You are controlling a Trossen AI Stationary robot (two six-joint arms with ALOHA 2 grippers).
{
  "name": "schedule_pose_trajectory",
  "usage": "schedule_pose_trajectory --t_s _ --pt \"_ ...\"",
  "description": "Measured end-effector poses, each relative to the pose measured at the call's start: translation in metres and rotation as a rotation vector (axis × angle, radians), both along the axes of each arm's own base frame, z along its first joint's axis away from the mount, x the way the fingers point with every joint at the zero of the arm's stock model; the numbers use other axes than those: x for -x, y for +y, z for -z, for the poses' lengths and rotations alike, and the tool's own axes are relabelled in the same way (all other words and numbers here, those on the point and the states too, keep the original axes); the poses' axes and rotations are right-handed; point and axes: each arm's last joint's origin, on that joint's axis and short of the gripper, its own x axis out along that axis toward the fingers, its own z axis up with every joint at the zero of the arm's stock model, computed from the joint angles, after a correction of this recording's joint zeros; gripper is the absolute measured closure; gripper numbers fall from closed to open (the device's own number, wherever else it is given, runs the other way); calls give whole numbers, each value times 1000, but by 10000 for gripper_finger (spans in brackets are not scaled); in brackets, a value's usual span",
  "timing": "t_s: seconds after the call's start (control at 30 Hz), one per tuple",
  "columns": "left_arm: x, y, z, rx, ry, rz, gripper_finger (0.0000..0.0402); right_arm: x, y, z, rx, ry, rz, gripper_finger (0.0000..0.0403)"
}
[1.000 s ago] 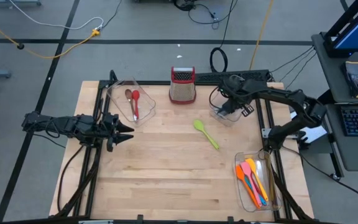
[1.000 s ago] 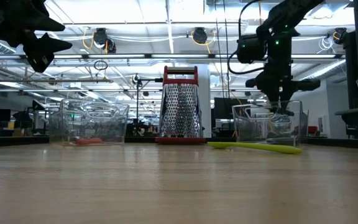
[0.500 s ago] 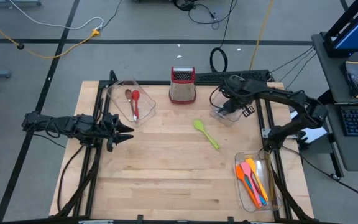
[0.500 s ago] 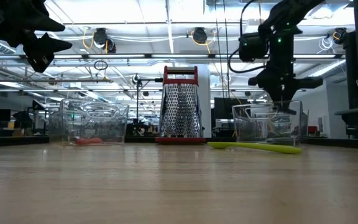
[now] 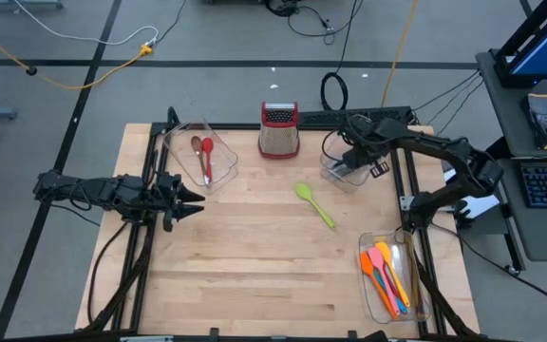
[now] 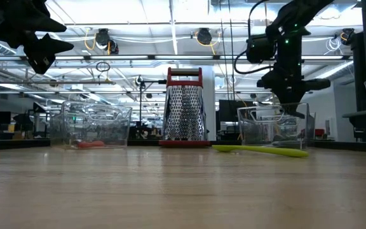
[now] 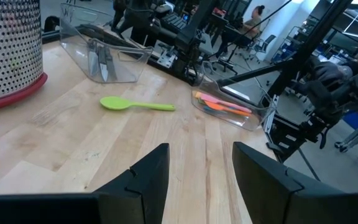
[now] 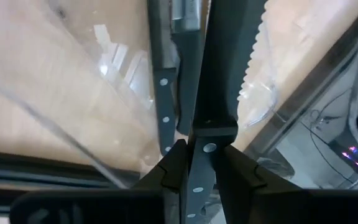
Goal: Pick & Place Kitchen Items
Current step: Put the black kitchen knife into the top right transparent bin
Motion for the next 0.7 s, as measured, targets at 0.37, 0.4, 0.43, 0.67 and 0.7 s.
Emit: schedule_pose_trajectory --t_s 0.37,0.4,0.43,0.67,0.7 --pt "0 0 0 1 0 -1 224 -11 -11 20 -25 39 -24 356" --pt "0 0 0 2 0 -2 224 -11 -11 22 -30 44 -23 356" --pt "0 0 0 2 0 -2 224 -12 -12 23 -35 50 -23 356" --pt "0 0 0 1 0 -2 224 -14 -12 29 -81 41 -36 356" --pt "0 0 0 1 0 -2 224 -14 -12 29 -88 40 -37 356"
